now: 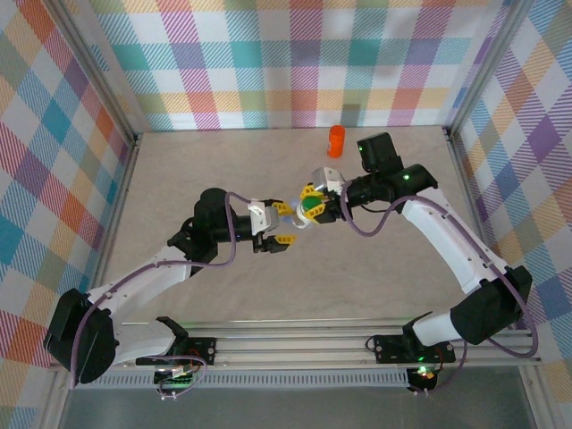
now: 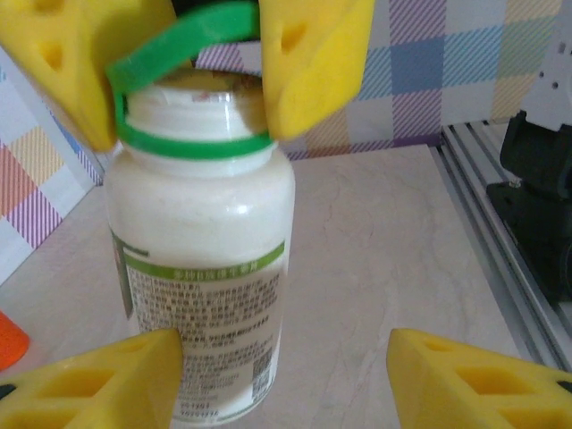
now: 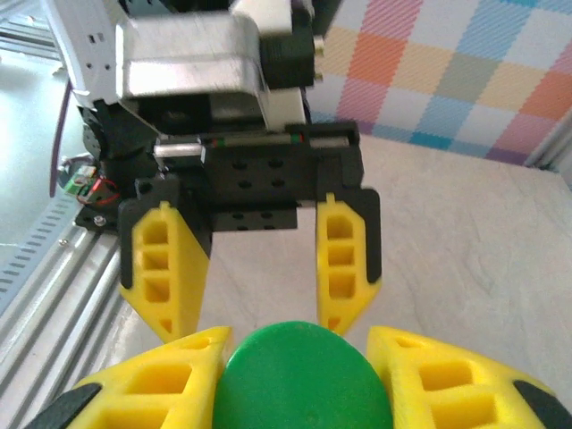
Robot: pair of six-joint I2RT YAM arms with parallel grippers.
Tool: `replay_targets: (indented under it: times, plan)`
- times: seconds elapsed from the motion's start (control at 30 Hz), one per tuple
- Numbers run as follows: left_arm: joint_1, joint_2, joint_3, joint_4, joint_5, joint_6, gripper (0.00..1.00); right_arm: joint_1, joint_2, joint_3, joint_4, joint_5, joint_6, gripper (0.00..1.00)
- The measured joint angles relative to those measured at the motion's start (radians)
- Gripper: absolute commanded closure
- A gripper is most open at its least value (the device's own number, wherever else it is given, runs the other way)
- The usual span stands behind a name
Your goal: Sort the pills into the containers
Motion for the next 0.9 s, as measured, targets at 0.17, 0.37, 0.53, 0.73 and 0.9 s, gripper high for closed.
replay_targets:
  times: [0.17, 0.37, 0.53, 0.73, 0.9]
  plan:
    - [0.000, 0.010, 0.003, -0.036, 0.007, 0.030, 0.38, 0.000, 0.000, 0.000, -0.026, -0.045, -0.037, 0.85]
    - [0.008, 0.011, 0.004, -0.051, -0.006, 0.047, 0.37, 0.000, 0.000, 0.030, -0.084, -0.039, -0.065, 0.85]
    - [0.036, 0.041, 0.032, -0.091, 0.020, 0.076, 0.36, 0.000, 0.001, 0.074, -0.132, -0.053, -0.091, 0.85]
    - [0.040, 0.115, 0.110, -0.156, 0.096, 0.100, 0.35, 0.000, 0.004, 0.080, -0.134, -0.136, -0.093, 0.85]
    - [0.022, 0.122, 0.143, -0.196, 0.157, 0.113, 0.35, 0.001, 0.013, 0.080, -0.093, -0.207, -0.080, 0.85]
